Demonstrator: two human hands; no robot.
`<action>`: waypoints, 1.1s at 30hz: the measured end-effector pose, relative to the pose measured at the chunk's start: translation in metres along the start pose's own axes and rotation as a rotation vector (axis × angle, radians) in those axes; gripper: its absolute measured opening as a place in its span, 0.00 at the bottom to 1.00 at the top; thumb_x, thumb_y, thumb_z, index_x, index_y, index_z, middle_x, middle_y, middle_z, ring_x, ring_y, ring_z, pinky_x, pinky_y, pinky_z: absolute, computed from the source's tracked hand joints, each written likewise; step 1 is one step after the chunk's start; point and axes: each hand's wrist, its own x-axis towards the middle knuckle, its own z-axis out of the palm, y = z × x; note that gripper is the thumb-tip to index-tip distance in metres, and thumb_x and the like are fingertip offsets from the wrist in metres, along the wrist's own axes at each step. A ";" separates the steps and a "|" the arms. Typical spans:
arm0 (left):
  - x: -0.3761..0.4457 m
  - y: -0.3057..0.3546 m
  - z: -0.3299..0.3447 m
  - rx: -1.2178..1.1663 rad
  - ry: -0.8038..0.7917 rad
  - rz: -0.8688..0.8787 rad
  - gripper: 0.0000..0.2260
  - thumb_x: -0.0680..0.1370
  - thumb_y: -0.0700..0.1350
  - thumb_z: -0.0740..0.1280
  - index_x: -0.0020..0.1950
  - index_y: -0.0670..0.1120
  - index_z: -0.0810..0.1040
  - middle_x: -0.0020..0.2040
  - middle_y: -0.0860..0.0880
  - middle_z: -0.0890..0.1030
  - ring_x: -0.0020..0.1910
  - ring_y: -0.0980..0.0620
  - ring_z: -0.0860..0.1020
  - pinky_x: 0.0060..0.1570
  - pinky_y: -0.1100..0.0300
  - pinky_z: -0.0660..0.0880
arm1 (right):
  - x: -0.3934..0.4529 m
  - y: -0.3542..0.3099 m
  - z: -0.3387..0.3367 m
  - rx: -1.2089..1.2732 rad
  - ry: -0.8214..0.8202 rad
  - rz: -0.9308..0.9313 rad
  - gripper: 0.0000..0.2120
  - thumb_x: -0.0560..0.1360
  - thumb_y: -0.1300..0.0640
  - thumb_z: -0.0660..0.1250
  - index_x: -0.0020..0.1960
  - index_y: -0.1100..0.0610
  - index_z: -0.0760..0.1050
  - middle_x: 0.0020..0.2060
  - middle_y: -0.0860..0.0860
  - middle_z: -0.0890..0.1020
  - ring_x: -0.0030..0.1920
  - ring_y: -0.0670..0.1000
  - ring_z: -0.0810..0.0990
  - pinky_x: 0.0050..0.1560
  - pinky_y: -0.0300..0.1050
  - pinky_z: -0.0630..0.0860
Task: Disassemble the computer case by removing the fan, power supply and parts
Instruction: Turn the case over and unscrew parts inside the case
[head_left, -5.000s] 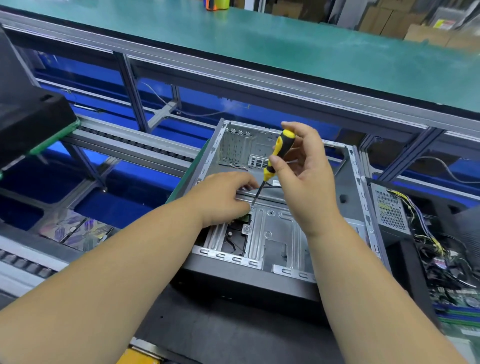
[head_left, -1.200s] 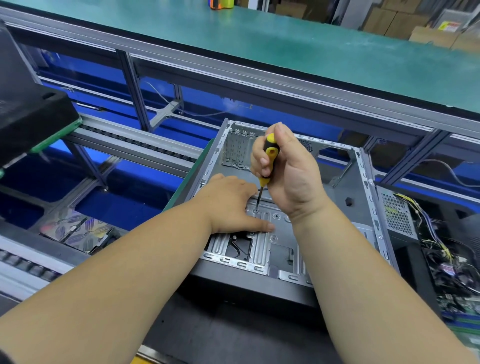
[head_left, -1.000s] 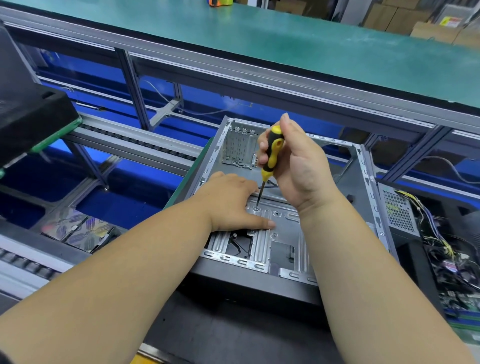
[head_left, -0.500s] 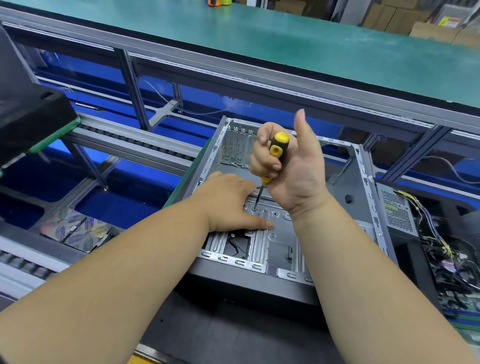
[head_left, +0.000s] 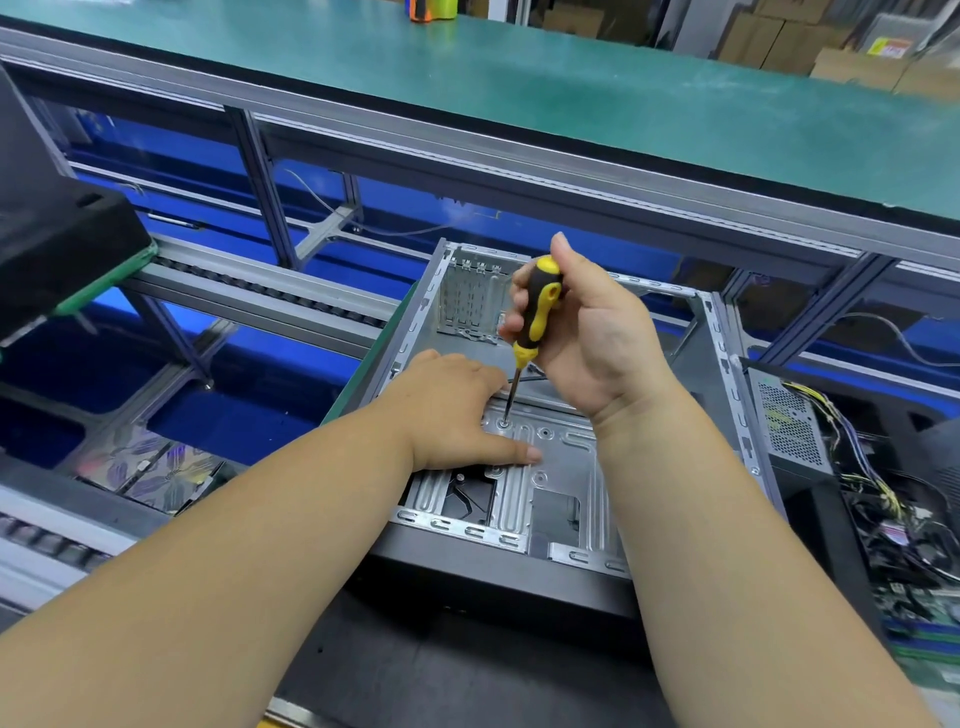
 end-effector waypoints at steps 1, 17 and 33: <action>0.000 0.000 0.000 -0.003 0.010 0.004 0.31 0.65 0.80 0.54 0.43 0.53 0.71 0.40 0.56 0.75 0.42 0.53 0.71 0.48 0.53 0.67 | 0.000 0.001 0.002 -0.002 -0.008 0.000 0.20 0.83 0.49 0.58 0.39 0.61 0.75 0.29 0.52 0.74 0.31 0.50 0.70 0.38 0.43 0.70; -0.001 0.001 -0.001 0.003 0.009 -0.006 0.29 0.65 0.80 0.54 0.39 0.54 0.67 0.37 0.56 0.72 0.38 0.55 0.69 0.46 0.53 0.65 | -0.003 0.011 0.002 -0.163 -0.125 -0.122 0.16 0.79 0.47 0.58 0.42 0.59 0.72 0.34 0.52 0.74 0.33 0.51 0.71 0.40 0.45 0.69; -0.002 0.002 -0.003 0.000 -0.003 0.000 0.32 0.65 0.80 0.52 0.45 0.53 0.72 0.39 0.57 0.73 0.42 0.53 0.72 0.52 0.51 0.69 | -0.002 0.014 0.012 -0.022 -0.150 -0.114 0.30 0.81 0.37 0.44 0.37 0.59 0.67 0.21 0.48 0.61 0.24 0.48 0.53 0.27 0.43 0.50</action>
